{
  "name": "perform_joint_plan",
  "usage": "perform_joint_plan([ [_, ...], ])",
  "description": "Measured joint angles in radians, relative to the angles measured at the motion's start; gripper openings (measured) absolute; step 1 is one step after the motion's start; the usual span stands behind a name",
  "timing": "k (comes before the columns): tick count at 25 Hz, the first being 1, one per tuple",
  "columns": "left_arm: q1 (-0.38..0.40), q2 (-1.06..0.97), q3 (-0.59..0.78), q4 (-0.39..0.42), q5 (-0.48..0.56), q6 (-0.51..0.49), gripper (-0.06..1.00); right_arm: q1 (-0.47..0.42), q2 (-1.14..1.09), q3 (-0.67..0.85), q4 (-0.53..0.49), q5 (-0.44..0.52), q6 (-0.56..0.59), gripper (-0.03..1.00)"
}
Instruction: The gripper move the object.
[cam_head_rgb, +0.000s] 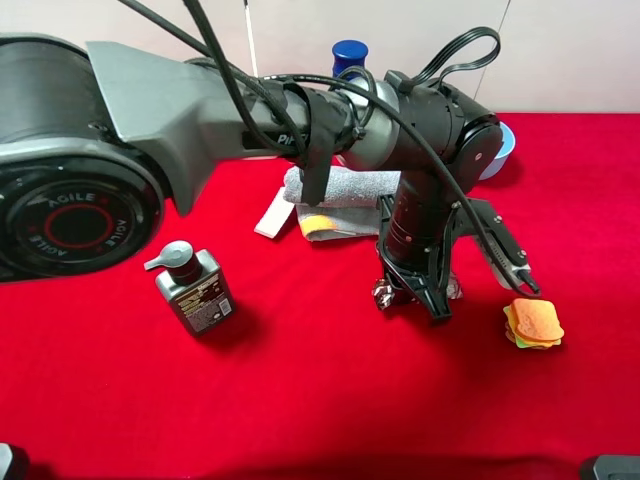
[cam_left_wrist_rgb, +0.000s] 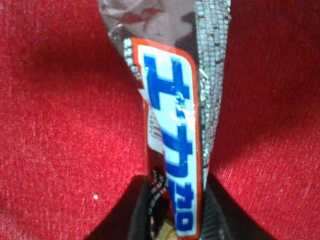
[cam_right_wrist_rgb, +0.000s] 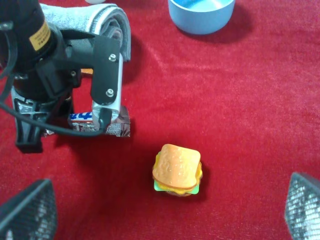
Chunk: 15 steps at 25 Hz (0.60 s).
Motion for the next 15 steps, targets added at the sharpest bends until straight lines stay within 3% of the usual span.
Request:
perform_joint_plan([
  [8, 0.000, 0.000, 0.000, 0.000, 0.003, -0.013, 0.22, 0.000, 0.000, 0.000, 0.000, 0.000, 0.000, 0.69],
  [15, 0.000, 0.000, 0.000, 0.000, 0.004, -0.015, 0.34, 0.000, 0.000, 0.000, 0.000, 0.000, 0.000, 0.69],
])
